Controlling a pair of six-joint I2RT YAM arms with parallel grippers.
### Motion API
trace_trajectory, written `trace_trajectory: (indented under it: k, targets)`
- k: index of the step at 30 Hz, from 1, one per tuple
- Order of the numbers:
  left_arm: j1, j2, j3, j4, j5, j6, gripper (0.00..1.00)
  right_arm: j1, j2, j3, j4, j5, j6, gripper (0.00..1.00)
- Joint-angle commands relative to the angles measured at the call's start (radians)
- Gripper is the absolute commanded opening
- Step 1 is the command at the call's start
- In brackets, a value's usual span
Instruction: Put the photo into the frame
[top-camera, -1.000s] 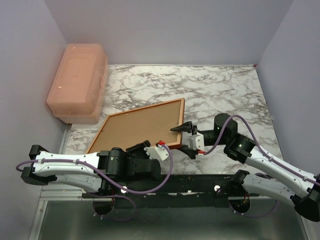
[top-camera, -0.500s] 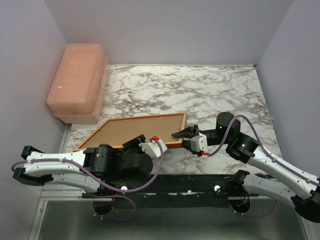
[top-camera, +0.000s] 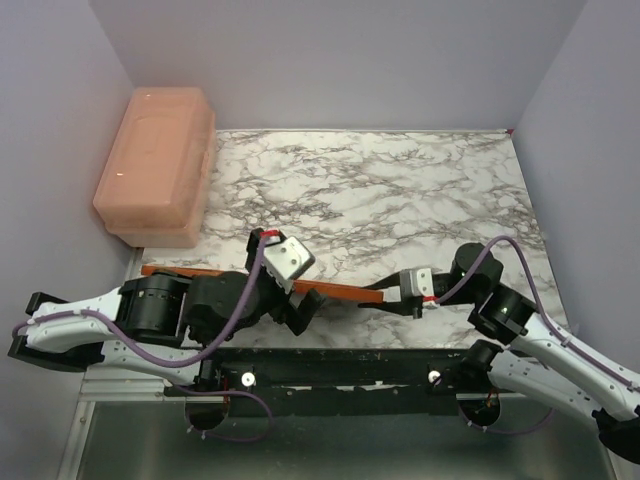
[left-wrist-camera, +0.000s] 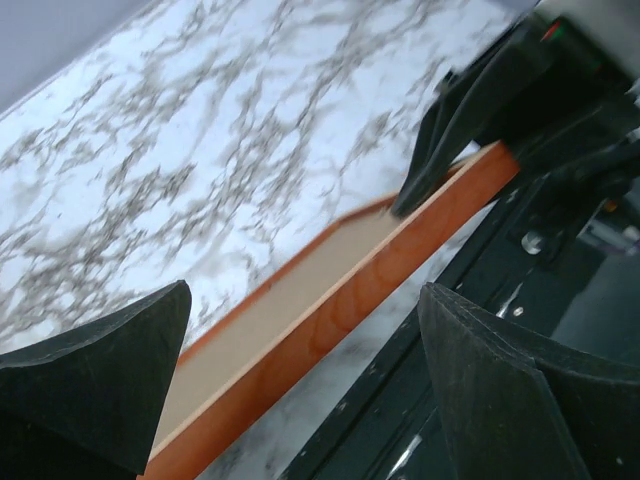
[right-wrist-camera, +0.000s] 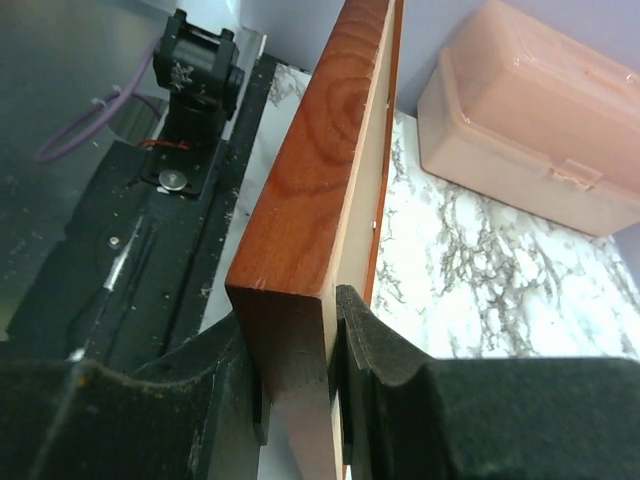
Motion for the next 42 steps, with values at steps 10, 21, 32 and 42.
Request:
trace_trajectory:
  k: [10,21,32,42]
  targets:
    - [-0.003,-0.112,-0.038,0.264,0.133,-0.029,0.98,0.002,-0.074,-0.031,0.1,0.232,0.591,0.0]
    - [-0.002,-0.18,-0.168,0.316,0.104,-0.142,0.98,0.002,-0.031,-0.033,-0.014,0.591,0.878,0.01]
    - [0.081,-0.119,-0.247,0.333,0.2,-0.332,0.98,0.002,-0.014,-0.085,-0.094,0.946,1.081,0.01]
    - [0.459,-0.097,-0.472,0.364,0.569,-0.612,0.98,0.002,0.069,-0.142,-0.231,1.157,1.228,0.01]
